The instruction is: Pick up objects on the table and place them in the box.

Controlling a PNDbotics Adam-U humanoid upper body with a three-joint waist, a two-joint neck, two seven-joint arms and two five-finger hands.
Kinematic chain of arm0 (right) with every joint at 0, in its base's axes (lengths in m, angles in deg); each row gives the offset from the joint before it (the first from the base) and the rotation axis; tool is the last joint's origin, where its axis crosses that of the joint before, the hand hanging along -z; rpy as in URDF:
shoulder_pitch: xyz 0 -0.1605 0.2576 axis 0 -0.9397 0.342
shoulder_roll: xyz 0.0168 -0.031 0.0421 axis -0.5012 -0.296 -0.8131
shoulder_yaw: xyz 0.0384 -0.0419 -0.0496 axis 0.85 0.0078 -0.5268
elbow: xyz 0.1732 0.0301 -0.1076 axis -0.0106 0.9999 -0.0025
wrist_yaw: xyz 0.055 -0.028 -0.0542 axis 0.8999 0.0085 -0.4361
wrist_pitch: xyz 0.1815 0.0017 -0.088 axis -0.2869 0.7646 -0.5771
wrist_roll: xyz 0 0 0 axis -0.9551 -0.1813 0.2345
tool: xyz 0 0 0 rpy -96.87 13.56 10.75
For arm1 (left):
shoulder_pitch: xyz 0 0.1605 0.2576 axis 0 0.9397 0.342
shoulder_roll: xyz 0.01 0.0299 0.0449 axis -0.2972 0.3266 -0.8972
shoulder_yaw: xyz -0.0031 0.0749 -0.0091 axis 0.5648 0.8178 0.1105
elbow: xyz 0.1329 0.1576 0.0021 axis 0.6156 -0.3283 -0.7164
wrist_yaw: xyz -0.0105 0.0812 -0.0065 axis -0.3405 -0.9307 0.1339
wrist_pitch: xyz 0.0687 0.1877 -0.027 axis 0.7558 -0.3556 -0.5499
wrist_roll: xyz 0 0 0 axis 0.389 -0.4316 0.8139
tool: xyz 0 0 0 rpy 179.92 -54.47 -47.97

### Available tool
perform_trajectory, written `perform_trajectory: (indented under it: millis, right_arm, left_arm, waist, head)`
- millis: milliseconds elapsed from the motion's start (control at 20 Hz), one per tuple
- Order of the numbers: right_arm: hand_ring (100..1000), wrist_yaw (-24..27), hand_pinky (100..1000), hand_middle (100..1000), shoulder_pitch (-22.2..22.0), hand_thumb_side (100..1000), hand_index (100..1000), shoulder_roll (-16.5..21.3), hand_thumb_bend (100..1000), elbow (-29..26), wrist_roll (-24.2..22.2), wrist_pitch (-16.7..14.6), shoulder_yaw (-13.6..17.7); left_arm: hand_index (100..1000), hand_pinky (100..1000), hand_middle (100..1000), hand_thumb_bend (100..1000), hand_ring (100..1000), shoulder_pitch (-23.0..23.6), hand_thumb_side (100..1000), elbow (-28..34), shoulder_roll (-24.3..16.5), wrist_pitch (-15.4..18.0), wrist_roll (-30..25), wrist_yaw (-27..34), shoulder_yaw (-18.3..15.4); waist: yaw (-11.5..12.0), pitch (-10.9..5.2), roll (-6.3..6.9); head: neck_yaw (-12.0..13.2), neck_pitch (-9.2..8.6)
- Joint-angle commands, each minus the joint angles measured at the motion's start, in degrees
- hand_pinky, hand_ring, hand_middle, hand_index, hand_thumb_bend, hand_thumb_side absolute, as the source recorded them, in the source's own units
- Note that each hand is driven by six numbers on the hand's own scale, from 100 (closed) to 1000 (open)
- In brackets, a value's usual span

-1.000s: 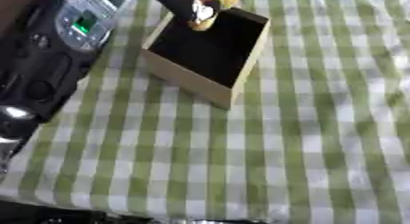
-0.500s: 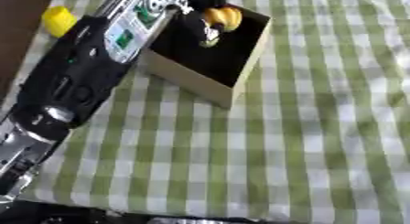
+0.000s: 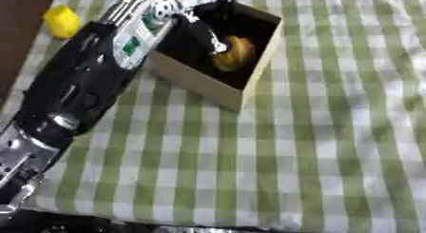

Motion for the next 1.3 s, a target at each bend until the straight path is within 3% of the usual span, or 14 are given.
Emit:
perform_trajectory:
  millis: [50, 300, 550, 850, 1300]
  right_arm:
    - [815, 0.38, 927, 717, 0.11, 622, 902, 0.52, 100, -1.14, -0.15, 0.0, 0.4]
    - [816, 0.18, 926, 717, -0.21, 620, 902, 0.9, 100, -1.14, -0.02, -0.1, 0.68]
    - [816, -0.35, 925, 719, -0.39, 614, 902, 1.8, 100, -1.14, 0.49, -0.6, 1.16]
    - [815, -0.63, 924, 719, -0.37, 614, 902, 2.21, 100, -1.14, 0.93, -1.08, 1.36]
    - [816, -0.83, 926, 717, -0.13, 622, 903, 2.46, 100, -1.14, 0.97, -1.23, 1.36]
  left_arm:
    - [860, 728, 699, 342, 763, -1.04, 301, 2.33, -2.32, -0.35, 0.39, 0.03, -1.61]
    - [850, 719, 684, 284, 753, -1.32, 248, 7.75, -7.14, -2.86, 2.41, 1.51, -4.28]
    - [852, 730, 693, 303, 763, 0.12, 214, 9.65, -16.51, -6.56, 5.34, 1.81, -9.0]
    - [871, 761, 751, 374, 818, 2.09, 226, 2.86, -22.75, -7.34, 11.74, -0.32, -13.23]
    - [886, 796, 783, 432, 860, 0.94, 232, -11.35, -23.31, -5.59, 14.54, -5.94, -17.17]
  waist:
    - [0.13, -1.29, -0.24]
    - [0.71, -1.44, 0.02]
    - [1.28, -1.57, 0.37]
    - [1.01, -1.47, 0.12]
    - [-2.98, 0.53, 1.09]
  head:
    - [-0.02, 0.29]
    - [-0.62, 0.29]
    - [-1.67, 0.29]
    - [-1.93, 0.21]
    - [0.31, -0.84]
